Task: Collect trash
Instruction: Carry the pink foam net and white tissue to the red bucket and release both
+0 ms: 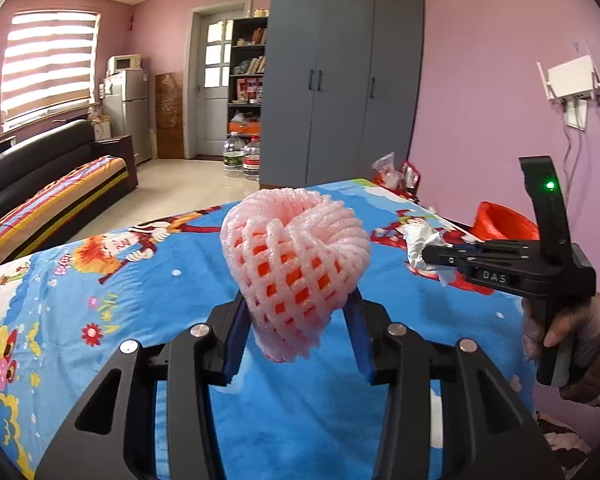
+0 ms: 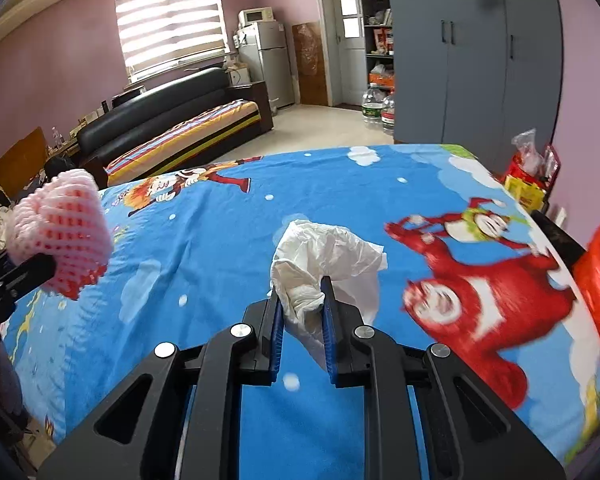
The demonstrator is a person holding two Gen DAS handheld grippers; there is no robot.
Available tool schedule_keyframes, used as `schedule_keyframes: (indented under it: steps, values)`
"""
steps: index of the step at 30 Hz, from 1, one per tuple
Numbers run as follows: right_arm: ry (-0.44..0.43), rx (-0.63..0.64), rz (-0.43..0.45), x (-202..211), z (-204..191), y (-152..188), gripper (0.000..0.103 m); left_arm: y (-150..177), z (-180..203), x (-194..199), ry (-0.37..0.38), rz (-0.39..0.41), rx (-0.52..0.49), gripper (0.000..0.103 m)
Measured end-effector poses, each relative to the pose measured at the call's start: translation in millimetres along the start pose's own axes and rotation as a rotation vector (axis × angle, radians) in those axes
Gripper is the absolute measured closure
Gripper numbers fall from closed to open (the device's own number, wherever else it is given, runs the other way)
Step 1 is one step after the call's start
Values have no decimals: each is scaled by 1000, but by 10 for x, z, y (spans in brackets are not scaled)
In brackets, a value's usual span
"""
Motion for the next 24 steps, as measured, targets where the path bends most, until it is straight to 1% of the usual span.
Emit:
schedule_keyframes:
  steps: [3, 6, 11, 16, 24]
  values:
    - [-10, -17, -11, 151, 79, 127, 85, 63, 178, 6, 35, -12, -11, 60]
    - [20, -39, -29, 306, 230, 298, 85, 141, 317, -14, 55, -29, -27, 60]
    - [49, -72, -24, 502, 404, 451, 85, 222, 477, -22, 81, -45, -52, 60]
    - [49, -101, 3, 682, 477, 521, 85, 335, 676, -55, 115, -78, -74, 60]
    - [43, -124, 21, 845, 575, 630, 85, 460, 1042, -68, 175, -111, -125, 60]
Point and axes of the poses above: each gripper's, at about its wrist camera, not at the fingertips, and x roughly against the way its jaws point, z to its right, y to its underside, the point moved 9 cm from there along -x, roughly the way its jaws point, and after that the axes turned 9 degrees about z, right-handed, at the moved point
